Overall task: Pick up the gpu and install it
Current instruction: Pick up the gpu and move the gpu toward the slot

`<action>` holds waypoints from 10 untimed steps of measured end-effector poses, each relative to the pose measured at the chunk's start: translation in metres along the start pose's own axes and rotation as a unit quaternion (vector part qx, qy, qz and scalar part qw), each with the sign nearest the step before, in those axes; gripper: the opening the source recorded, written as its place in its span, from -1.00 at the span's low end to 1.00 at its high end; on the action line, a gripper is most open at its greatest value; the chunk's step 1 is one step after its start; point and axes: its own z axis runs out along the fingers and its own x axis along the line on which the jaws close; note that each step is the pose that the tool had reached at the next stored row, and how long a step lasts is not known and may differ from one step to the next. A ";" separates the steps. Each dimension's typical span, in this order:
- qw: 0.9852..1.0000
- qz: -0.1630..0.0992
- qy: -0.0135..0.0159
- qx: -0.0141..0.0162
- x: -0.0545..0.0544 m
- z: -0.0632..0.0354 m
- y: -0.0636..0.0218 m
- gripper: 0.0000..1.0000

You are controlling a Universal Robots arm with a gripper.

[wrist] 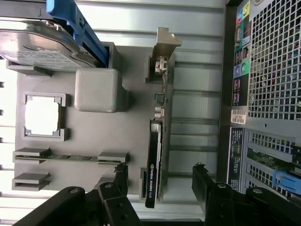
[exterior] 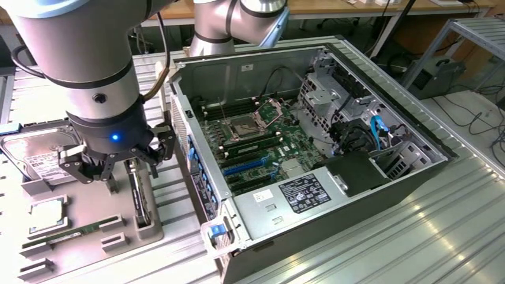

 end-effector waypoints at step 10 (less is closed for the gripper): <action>1.000 0.000 0.000 0.000 0.000 0.0025 -0.0001 0.33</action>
